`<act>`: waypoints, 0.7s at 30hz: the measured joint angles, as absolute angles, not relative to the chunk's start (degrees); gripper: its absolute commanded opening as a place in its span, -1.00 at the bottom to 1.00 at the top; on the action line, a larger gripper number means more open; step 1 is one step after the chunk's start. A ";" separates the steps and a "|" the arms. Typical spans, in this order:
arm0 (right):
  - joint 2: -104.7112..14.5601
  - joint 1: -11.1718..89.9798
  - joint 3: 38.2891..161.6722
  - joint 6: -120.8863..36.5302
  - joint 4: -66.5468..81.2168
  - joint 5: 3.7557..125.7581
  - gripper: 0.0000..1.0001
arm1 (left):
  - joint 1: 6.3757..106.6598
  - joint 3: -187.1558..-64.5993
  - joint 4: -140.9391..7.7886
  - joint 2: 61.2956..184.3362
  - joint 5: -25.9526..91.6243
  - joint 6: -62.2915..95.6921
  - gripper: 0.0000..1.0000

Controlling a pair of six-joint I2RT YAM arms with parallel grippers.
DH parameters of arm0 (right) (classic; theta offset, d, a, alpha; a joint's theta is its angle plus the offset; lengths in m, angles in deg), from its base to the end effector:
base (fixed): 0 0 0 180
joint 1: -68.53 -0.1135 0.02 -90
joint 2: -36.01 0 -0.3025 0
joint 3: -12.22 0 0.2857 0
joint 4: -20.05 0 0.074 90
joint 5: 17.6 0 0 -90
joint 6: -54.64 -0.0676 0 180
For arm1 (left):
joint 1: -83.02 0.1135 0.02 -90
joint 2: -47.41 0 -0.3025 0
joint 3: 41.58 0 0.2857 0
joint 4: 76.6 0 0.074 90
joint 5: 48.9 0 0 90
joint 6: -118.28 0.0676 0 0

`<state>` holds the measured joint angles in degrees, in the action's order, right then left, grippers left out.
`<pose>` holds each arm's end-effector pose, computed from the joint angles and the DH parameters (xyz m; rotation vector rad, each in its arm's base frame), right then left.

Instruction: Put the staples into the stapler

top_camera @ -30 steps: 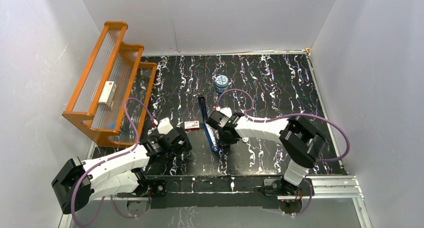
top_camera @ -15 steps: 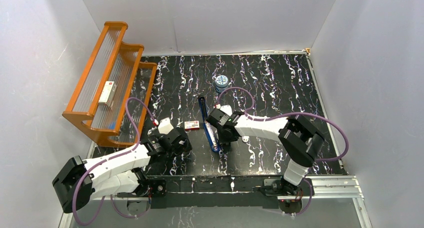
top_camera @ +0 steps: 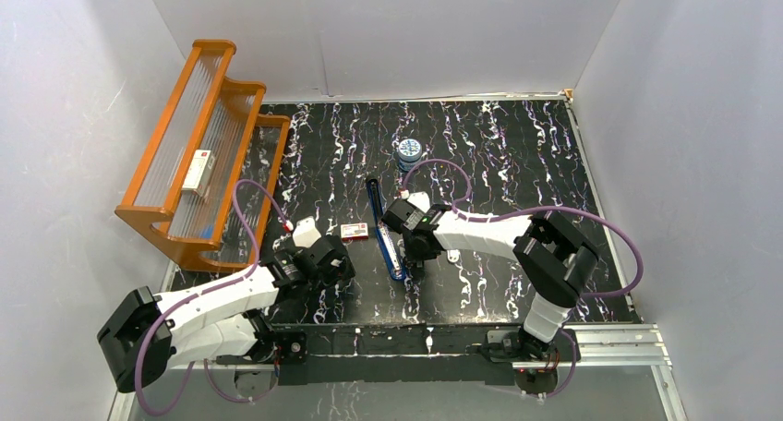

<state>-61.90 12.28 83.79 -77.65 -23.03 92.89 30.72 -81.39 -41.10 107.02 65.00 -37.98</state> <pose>0.2230 0.2911 0.1578 -0.2348 2.6308 0.0519 0.1520 -0.1519 0.1660 -0.4596 2.4177 -0.3940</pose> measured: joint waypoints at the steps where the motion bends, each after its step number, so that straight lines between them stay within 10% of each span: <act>1: -61.90 12.28 83.79 -77.73 -23.05 92.89 -0.38 | 30.72 -81.39 -41.23 107.09 64.98 -37.98 0.71; 21: -61.88 12.33 83.81 -79.68 -23.82 93.04 -0.51 | 30.75 -81.28 -41.77 107.22 64.58 -38.20 0.71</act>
<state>-61.88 12.33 83.81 -79.68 -23.82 93.04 30.75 -81.28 -41.77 107.22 64.58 -38.20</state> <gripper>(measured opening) 0.257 0.856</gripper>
